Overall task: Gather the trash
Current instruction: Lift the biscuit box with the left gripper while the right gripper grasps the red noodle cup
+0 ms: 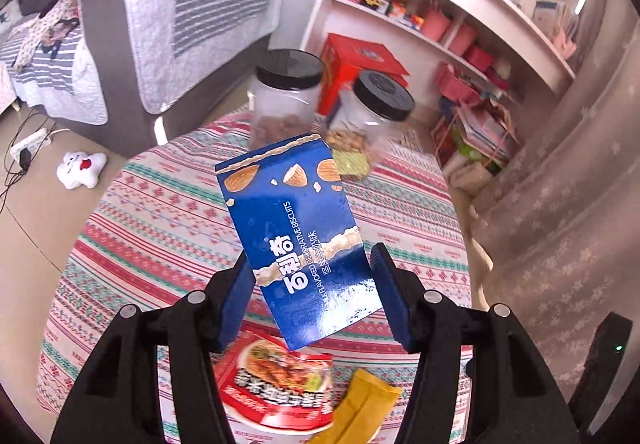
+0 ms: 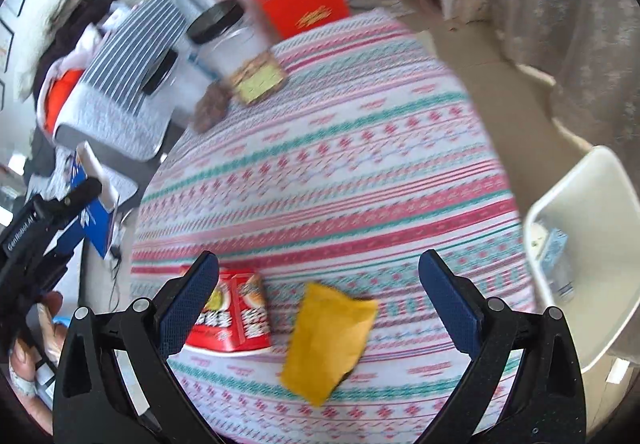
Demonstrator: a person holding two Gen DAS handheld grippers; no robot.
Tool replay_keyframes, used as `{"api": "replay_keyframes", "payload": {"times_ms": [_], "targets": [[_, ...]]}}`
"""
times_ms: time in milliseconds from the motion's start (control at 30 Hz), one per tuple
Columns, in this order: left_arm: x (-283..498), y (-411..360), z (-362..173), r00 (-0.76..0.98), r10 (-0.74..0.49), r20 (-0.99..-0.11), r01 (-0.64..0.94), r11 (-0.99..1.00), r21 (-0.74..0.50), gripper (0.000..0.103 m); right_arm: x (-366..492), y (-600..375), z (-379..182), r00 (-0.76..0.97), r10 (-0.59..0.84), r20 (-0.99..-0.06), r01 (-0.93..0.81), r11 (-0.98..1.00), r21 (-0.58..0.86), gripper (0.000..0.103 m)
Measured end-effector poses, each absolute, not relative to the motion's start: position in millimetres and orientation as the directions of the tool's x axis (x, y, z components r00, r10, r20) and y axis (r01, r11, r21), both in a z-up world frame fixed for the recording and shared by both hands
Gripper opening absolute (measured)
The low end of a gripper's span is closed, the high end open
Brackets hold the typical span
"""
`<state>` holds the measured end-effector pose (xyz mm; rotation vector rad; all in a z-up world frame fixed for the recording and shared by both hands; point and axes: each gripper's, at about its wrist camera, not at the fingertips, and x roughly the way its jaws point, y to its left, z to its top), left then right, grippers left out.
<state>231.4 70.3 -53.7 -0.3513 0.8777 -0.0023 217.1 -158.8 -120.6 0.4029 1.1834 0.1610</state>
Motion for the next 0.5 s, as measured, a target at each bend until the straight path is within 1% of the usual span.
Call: {"api": "replay_keyframes", "payload": {"times_ms": [100, 200, 300, 333, 433, 500], "targets": [[225.9, 112.0, -61.3, 0.64, -0.106, -0.761, -0.199, 0.934, -0.298, 0.057, 220.6, -114.9, -141.2, 0.289, 0.368, -0.884, 0.015, 0.921, 0.388, 0.096], [225.3, 145.4, -62.4, 0.629, -0.136, -0.766, -0.221, 0.913, -0.344, 0.057, 224.8, -86.4, -159.8, 0.238, 0.386, -0.891, -0.061, 0.922, 0.383, 0.096], [217.3, 166.7, -55.0, 0.654, -0.114, -0.748, -0.224, 0.915, -0.335, 0.057, 231.7, -73.3, -178.2, 0.188, 0.413, -0.891, -0.102, 0.911, 0.401, 0.096], [216.2, 171.3, -54.1, 0.657, -0.115, -0.745, -0.225, 0.913, -0.34, 0.057, 234.2, -72.0, -183.7, 0.181, 0.432, -0.884, -0.102, 0.902, 0.42, 0.096], [215.1, 188.9, -56.7, 0.651, -0.163, -0.742, -0.228, 0.89, -0.396, 0.057, 243.0, -69.5, -199.1, 0.139, 0.547, -0.826, -0.088, 0.837, 0.54, 0.096], [212.6, 198.3, -60.5, 0.644, -0.183, -0.742, -0.235, 0.877, -0.42, 0.057, 245.2, -63.0, -209.4, 0.102, 0.594, -0.798, -0.09, 0.804, 0.587, 0.096]]}}
